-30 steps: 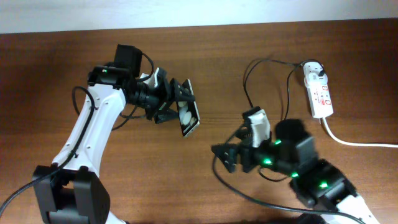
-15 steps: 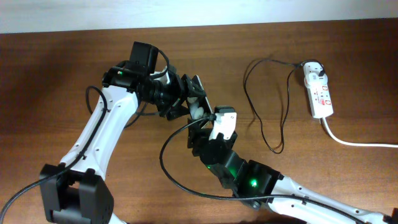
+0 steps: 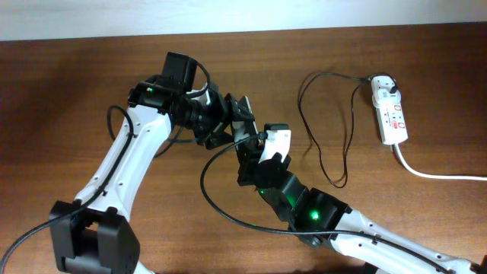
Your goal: Plug charger to phone and switch on socket
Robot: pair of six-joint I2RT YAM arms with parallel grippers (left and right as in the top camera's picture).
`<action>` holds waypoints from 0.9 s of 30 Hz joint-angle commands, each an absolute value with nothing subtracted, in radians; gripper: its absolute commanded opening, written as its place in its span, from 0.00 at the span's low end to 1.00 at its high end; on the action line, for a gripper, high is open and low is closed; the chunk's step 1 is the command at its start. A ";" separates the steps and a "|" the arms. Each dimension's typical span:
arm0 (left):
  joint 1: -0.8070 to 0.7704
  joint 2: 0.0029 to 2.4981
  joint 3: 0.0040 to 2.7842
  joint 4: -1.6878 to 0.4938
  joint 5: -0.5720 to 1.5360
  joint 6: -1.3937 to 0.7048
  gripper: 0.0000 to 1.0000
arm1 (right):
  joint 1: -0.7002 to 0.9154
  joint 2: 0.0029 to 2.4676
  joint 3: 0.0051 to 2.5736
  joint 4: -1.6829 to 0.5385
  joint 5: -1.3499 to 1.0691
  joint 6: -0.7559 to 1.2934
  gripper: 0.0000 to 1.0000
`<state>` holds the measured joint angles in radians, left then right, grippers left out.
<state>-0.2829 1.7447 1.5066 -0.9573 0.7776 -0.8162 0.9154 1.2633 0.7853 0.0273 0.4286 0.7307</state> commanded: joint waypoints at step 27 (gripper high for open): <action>0.200 0.788 1.444 -1.522 0.395 -0.321 0.99 | 0.914 0.864 0.796 -0.360 0.402 0.990 0.04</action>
